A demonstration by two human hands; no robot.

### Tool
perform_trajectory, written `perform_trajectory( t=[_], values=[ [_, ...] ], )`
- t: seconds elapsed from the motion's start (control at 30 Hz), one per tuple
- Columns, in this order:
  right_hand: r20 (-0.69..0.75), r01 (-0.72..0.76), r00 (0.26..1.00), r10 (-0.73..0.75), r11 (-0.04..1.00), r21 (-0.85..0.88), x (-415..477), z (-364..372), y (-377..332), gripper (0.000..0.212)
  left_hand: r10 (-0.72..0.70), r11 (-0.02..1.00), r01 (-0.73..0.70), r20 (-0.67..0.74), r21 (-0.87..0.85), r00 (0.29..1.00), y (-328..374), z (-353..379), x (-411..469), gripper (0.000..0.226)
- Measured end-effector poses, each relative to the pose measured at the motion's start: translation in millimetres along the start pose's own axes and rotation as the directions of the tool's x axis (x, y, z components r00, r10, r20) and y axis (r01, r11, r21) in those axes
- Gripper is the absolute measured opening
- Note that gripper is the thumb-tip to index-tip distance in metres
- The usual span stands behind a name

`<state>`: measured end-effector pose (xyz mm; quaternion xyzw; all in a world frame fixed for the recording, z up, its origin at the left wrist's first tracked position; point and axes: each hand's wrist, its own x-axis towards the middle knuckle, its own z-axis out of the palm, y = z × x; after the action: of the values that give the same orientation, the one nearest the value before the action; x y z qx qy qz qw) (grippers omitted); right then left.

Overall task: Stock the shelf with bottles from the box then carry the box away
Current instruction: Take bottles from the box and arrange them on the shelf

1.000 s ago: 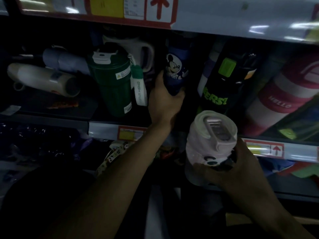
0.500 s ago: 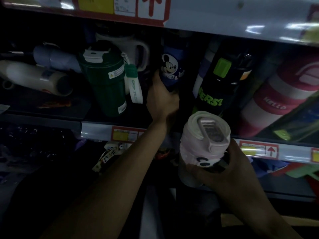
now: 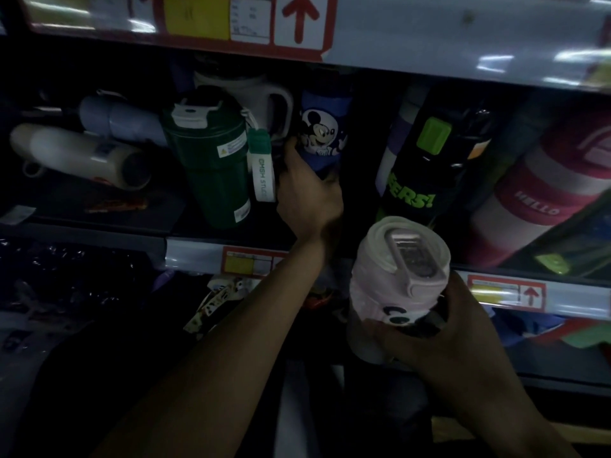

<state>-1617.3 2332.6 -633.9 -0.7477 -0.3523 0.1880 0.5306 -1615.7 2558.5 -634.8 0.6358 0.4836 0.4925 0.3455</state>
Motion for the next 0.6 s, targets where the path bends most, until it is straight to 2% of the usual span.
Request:
perform_trajectory(
  t=[0.4,0.6],
  values=[
    [0.000,-0.027,1.000,0.027,0.998,0.052,-3,2,-1,0.069,-0.048,0.995,0.051,-0.033,0.089,0.998,7,-1,-2,0.068],
    [0.016,-0.027,1.000,0.027,0.998,0.053,-2,3,-5,0.065,-0.069,0.998,0.069,0.014,0.015,0.998,12,-6,-4,0.069]
  ],
)
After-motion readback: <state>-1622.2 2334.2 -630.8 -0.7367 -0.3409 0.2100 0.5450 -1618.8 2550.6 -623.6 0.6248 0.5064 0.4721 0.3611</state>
